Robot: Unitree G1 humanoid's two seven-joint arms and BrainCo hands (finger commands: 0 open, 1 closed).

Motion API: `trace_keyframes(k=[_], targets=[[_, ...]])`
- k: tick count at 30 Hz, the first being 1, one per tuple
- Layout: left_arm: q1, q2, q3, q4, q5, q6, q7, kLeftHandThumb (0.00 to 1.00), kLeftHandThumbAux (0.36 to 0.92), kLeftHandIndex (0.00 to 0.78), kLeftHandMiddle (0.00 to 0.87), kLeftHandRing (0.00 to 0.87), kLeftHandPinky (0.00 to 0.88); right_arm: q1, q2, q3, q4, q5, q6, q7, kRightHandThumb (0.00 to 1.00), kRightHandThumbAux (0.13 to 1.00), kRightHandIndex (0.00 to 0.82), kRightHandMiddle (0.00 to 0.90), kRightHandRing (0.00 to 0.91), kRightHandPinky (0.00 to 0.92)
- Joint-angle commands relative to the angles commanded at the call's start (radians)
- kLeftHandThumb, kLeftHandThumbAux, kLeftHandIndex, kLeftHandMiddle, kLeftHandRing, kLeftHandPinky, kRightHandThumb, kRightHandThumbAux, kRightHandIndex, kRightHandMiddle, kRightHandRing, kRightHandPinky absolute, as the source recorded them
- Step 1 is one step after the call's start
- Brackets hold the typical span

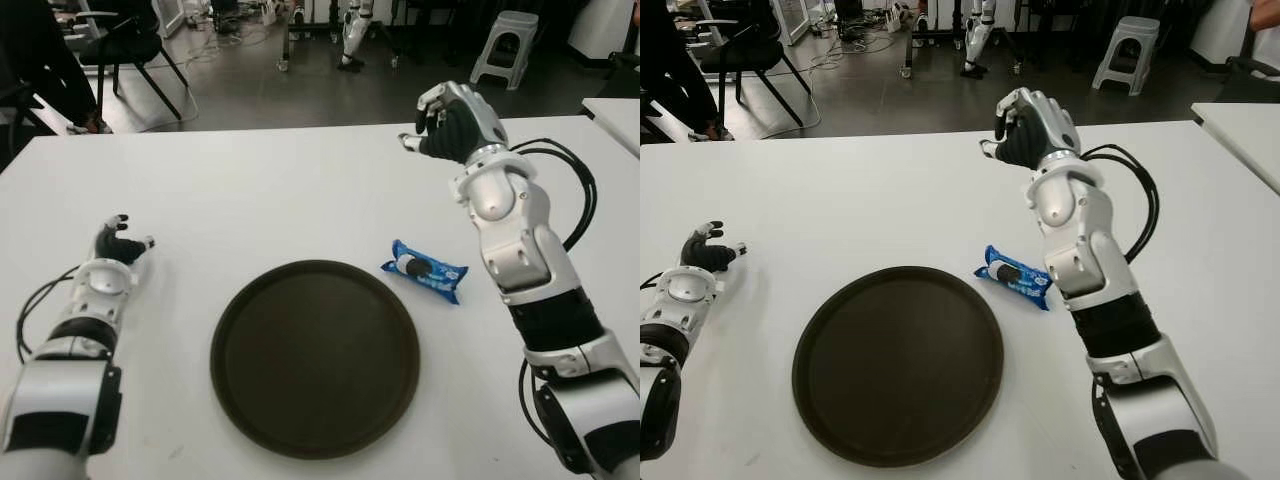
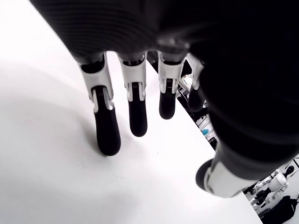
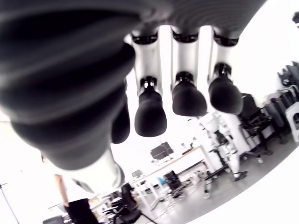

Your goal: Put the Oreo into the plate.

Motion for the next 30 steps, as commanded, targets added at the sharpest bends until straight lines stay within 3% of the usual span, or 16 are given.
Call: trace_keyframes(k=[11,18,28,29,30], targets=[[-0.003,-0.002,0.009,0.003,-0.006,0.012,-0.004,0.212,0.748,0.048,0.147,0.186,0.197,-0.010,-0.007,0.034,0.013,-0.014,-0.022,0.023,0.376,0.797,0.652,0.809,0.802,0.791],[-0.002,-0.005,0.015,0.004,-0.008,0.007,-0.002,0.240,0.750,0.060,0.162,0.202,0.223,0.012,-0.016,0.035,0.036,-0.017,-0.039,0.015,0.375,0.787,0.643,0.799,0.803,0.793],[-0.004,-0.009,0.024,0.002,-0.009,0.012,0.005,0.227,0.748,0.047,0.141,0.169,0.183,0.035,-0.040,0.037,0.142,-0.040,-0.066,-0.026,0.387,0.791,0.613,0.780,0.786,0.783],[-0.003,-0.009,0.024,0.002,-0.009,0.012,0.006,0.226,0.748,0.049,0.143,0.171,0.187,0.039,-0.041,0.038,0.144,-0.041,-0.065,-0.027,0.498,0.767,0.549,0.773,0.779,0.775],[-0.003,-0.008,0.022,0.002,-0.006,0.011,0.006,0.225,0.747,0.049,0.144,0.172,0.189,0.046,-0.045,0.039,0.144,-0.047,-0.061,-0.029,0.538,0.758,0.526,0.770,0.776,0.773]])
